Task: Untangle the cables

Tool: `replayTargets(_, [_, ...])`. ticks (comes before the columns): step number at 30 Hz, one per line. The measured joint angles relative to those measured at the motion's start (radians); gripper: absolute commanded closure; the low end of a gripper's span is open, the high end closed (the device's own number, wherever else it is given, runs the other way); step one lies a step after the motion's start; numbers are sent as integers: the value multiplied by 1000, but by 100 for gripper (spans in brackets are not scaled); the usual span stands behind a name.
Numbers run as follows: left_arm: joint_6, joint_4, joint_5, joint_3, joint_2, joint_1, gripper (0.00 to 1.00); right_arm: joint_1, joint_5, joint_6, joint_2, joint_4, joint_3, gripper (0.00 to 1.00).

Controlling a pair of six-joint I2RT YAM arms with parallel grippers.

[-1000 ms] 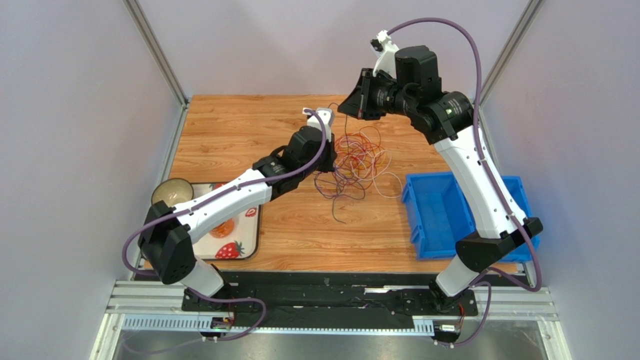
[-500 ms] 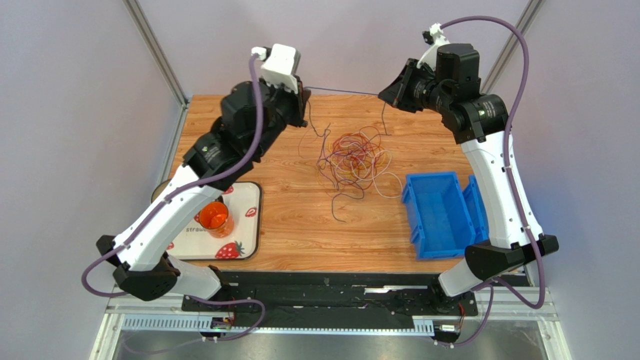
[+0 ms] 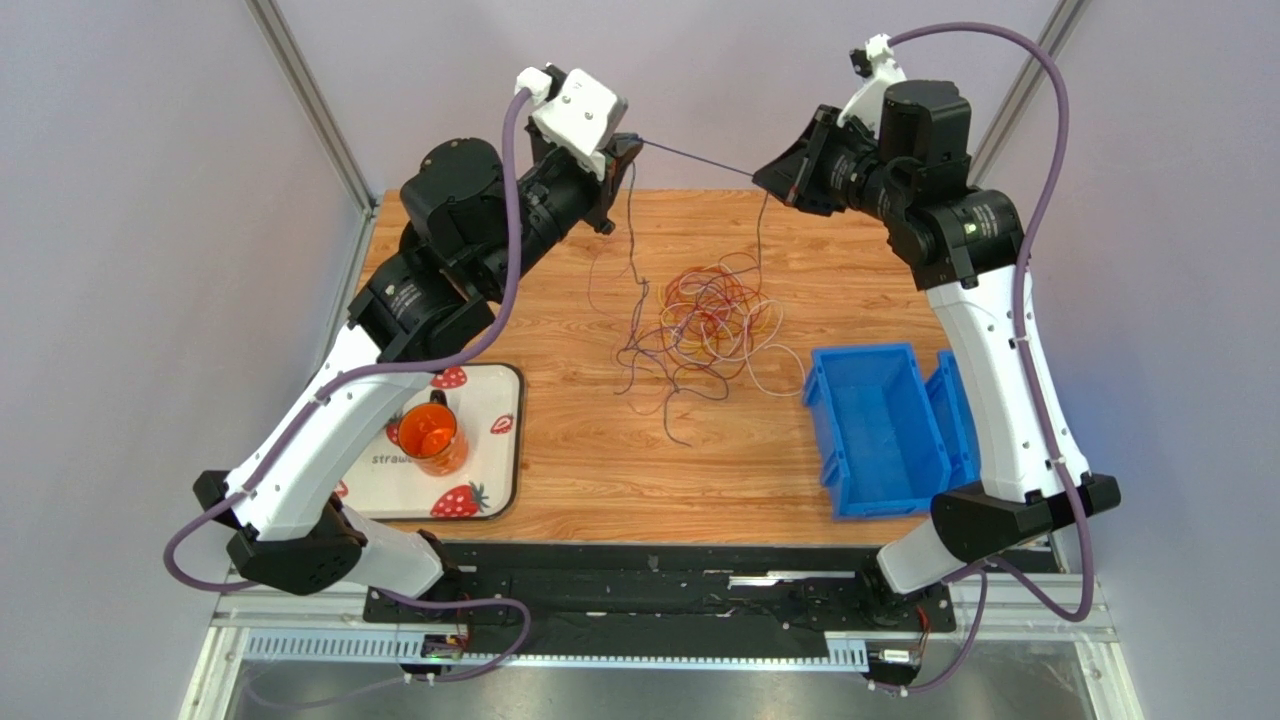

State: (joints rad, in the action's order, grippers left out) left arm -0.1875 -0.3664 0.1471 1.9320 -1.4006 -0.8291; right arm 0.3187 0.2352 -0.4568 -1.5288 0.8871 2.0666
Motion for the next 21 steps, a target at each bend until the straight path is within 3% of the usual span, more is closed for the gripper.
replayTargets(7, [-163, 252, -42, 12, 3, 0, 100, -10, -6, 92, 14, -68, 202, 100])
replayTargets(15, [-231, 483, -85, -55, 38, -3, 100, -9, 51, 152, 335, -446, -159, 100])
replayTargets(21, [-207, 617, -29, -315, 134, 0, 100, -14, 63, 159, 325, -507, -214, 100])
